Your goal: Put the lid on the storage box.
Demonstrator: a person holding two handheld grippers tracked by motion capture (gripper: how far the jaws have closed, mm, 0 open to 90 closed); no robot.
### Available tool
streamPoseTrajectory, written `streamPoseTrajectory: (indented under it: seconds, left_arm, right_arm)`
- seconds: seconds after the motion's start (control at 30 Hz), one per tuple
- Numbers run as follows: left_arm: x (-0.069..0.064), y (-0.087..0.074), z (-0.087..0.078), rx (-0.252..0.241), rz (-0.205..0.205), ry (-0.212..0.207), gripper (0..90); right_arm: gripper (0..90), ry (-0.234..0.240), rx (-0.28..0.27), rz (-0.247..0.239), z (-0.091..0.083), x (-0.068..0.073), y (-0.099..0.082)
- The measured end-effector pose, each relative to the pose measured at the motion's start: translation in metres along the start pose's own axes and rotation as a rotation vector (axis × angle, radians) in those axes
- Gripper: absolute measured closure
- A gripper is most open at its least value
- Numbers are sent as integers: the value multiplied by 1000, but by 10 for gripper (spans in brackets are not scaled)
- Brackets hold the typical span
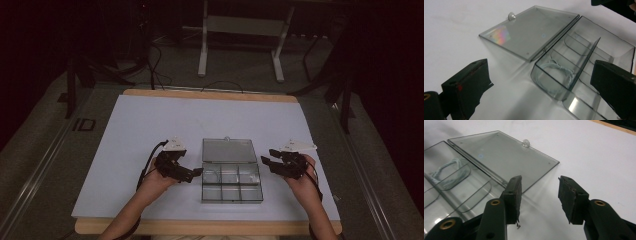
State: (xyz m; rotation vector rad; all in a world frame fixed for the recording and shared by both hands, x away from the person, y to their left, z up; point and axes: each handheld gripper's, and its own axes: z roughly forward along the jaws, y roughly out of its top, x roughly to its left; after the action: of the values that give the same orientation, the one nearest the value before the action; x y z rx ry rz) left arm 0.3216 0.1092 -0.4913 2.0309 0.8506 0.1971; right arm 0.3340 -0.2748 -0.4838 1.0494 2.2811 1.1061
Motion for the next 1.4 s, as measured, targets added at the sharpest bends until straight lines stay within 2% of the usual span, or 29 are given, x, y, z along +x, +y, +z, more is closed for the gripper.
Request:
streamPoseTrajectory:
  seconds: [0.27,0.37,0.4,0.6,0.77,0.87,1.0,1.1,1.17,1.3,1.4]
  left_arm:
    - [4,20,9,-18,9,-8,33]
    - [6,27,13,-24,-8,13,62]
    - [7,30,15,-27,-17,8,65]
    - [12,43,31,8,-39,-8,65]
    - [18,44,43,17,-77,-17,65]
    - [23,41,49,25,-110,-25,65]
    - [28,39,54,42,-147,7,68]
    - [35,37,54,31,-192,33,141]
    - [40,34,56,25,-221,17,144]
    - [46,29,62,64,-251,22,154]
    - [50,27,66,75,-298,7,190]
  right_arm:
    - [537,-7,-2,33,4,-8,-1]
    - [537,-3,-6,42,6,-10,1]
    - [536,1,-8,47,7,-11,2]
    - [537,17,-14,60,13,-13,12]
    - [539,30,-26,100,21,-14,19]
    - [549,29,-7,113,28,-14,22]
    - [546,28,8,105,35,-14,30]
    - [535,34,14,111,41,-14,35]
    - [529,43,22,119,47,-15,35]
    - [529,50,45,136,58,-16,33]
    - [520,57,57,152,65,-16,33]
